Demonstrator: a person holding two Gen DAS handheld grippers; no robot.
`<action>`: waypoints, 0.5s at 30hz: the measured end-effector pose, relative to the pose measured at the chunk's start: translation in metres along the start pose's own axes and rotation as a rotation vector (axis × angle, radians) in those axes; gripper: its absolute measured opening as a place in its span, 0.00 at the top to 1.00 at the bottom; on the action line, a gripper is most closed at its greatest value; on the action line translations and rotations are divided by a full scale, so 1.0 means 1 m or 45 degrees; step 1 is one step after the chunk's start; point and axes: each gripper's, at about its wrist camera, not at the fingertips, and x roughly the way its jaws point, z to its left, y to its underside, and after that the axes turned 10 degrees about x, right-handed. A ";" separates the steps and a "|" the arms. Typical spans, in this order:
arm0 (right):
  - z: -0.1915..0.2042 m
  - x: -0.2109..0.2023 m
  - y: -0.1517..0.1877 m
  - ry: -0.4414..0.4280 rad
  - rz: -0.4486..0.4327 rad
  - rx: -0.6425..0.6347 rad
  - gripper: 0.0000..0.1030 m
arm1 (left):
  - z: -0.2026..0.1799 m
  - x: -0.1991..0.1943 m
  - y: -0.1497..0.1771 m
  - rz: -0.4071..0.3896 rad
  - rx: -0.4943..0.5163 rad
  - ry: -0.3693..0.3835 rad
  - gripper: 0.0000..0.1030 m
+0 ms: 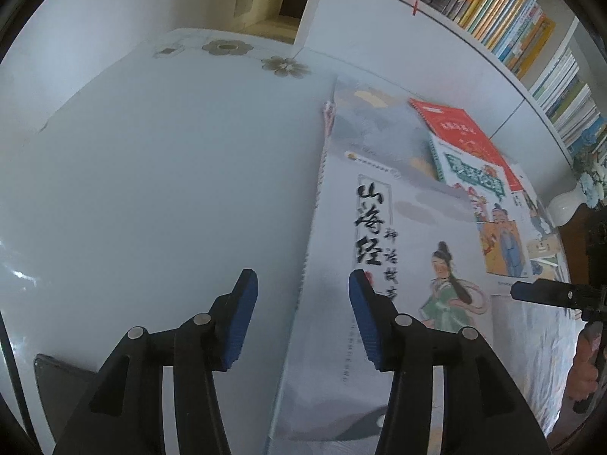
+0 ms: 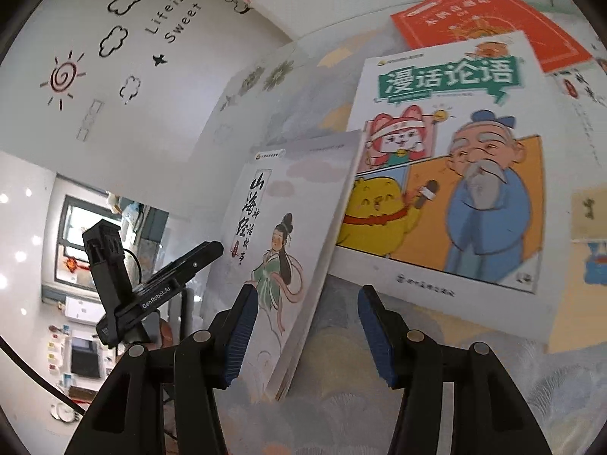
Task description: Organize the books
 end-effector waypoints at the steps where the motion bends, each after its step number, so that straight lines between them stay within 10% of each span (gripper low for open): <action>1: -0.001 -0.002 -0.002 -0.006 -0.007 0.011 0.49 | -0.002 -0.003 -0.001 -0.010 0.004 -0.003 0.54; 15: -0.075 -0.094 -0.019 0.035 -0.294 0.170 0.49 | -0.126 0.016 -0.028 -0.050 0.207 0.145 0.41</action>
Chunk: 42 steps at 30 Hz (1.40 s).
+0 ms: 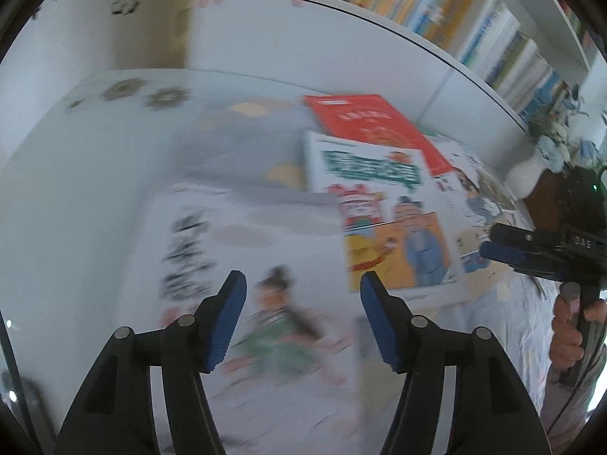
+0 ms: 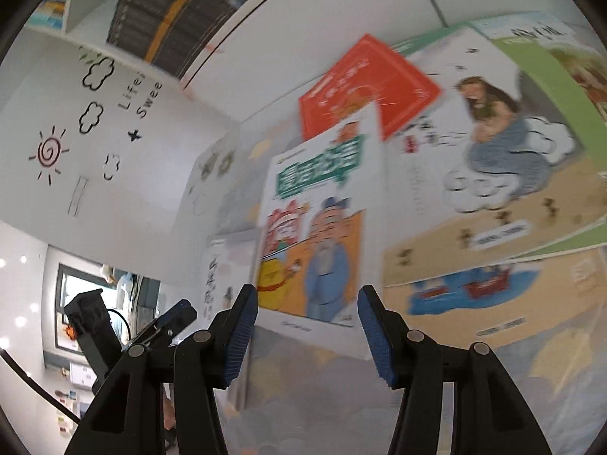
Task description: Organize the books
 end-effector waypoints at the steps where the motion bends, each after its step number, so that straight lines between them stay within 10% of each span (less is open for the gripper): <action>1: -0.004 -0.001 -0.003 0.004 -0.014 -0.003 0.49 | -0.006 0.007 -0.002 0.003 0.003 -0.002 0.41; 15: -0.019 0.033 -0.009 -0.033 0.238 -0.113 0.49 | -0.029 0.037 0.016 -0.131 0.124 -0.080 0.32; 36: -0.039 0.047 -0.008 -0.318 0.292 -0.122 0.51 | -0.034 0.043 0.016 -0.116 0.165 -0.030 0.20; 42: -0.046 0.051 -0.006 -0.272 0.213 -0.035 0.89 | -0.035 0.043 0.016 -0.119 0.167 -0.031 0.20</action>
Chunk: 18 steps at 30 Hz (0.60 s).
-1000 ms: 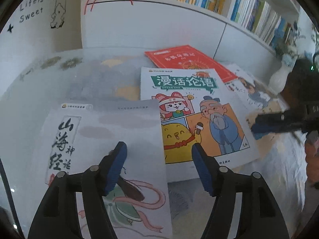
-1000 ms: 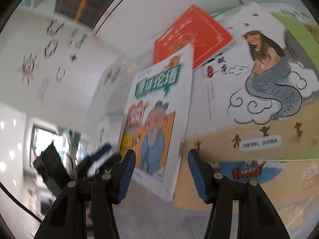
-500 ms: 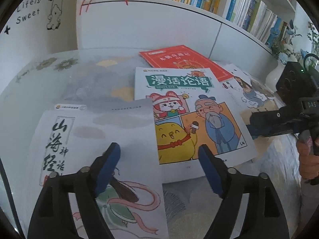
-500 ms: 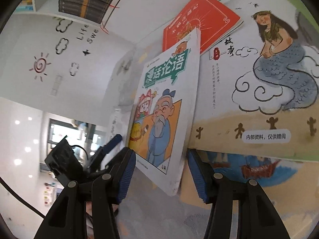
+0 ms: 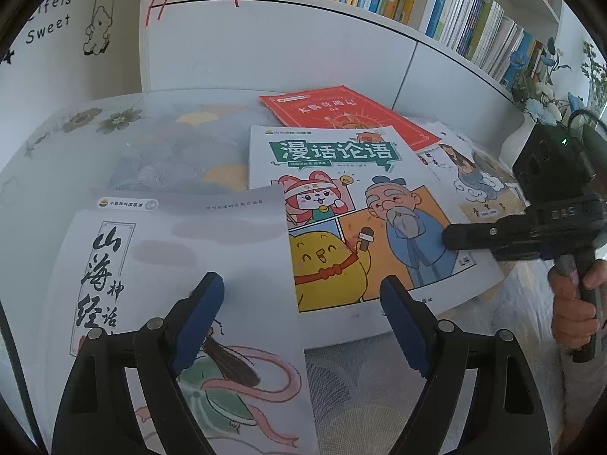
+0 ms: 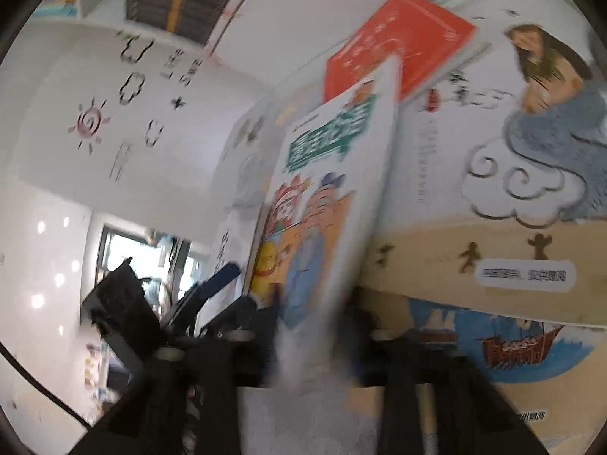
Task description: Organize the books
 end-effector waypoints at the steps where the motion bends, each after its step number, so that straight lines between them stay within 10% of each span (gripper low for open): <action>1: -0.004 0.000 0.000 -0.027 -0.015 0.023 0.90 | 0.000 0.000 0.000 -0.003 0.000 -0.001 0.20; 18: 0.004 -0.009 0.019 0.000 -0.125 0.033 0.90 | 0.009 -0.001 0.000 -0.037 -0.041 0.121 0.06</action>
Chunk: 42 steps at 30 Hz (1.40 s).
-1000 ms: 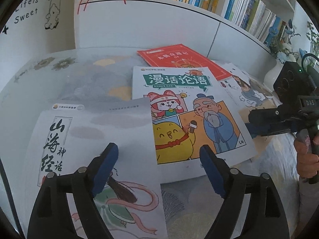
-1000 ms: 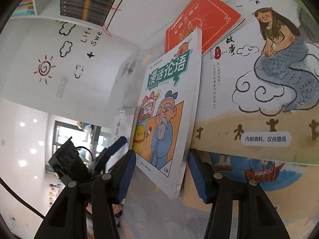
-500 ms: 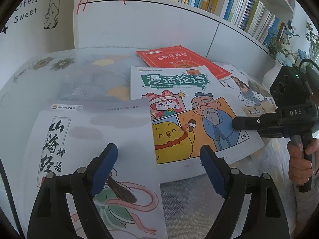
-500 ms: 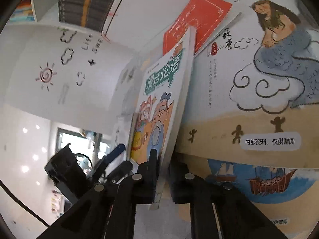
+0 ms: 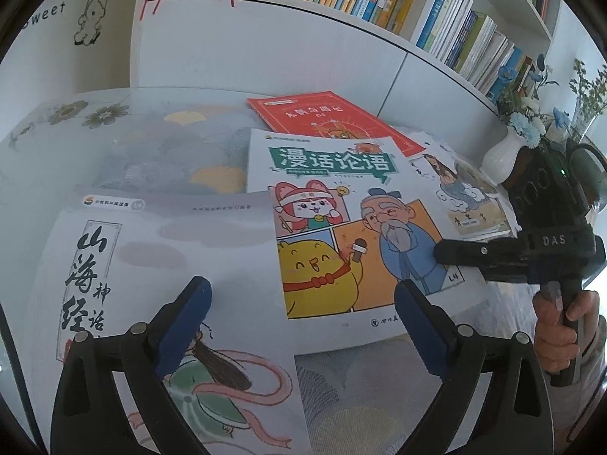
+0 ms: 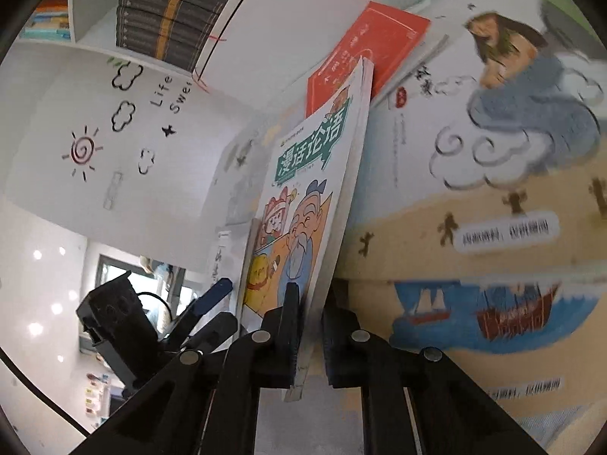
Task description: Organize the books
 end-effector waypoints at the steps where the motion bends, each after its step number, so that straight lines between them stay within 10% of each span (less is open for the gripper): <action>1: 0.000 -0.002 0.002 0.000 -0.004 0.004 0.90 | 0.001 0.000 0.000 0.000 -0.003 0.006 0.06; 14: -0.013 -0.065 0.036 0.123 -0.202 0.015 0.90 | -0.011 0.003 0.000 0.049 0.046 -0.016 0.05; 22: -0.029 -0.101 0.079 0.170 -0.116 0.056 0.90 | -0.046 0.016 0.005 0.152 -0.021 0.361 0.05; 33: -0.050 -0.101 0.066 0.211 -0.032 0.021 0.80 | -0.088 0.030 0.003 0.172 0.234 0.173 0.07; 42: -0.058 -0.090 0.057 0.085 -0.068 -0.070 0.81 | -0.072 0.018 0.010 0.132 0.053 0.291 0.68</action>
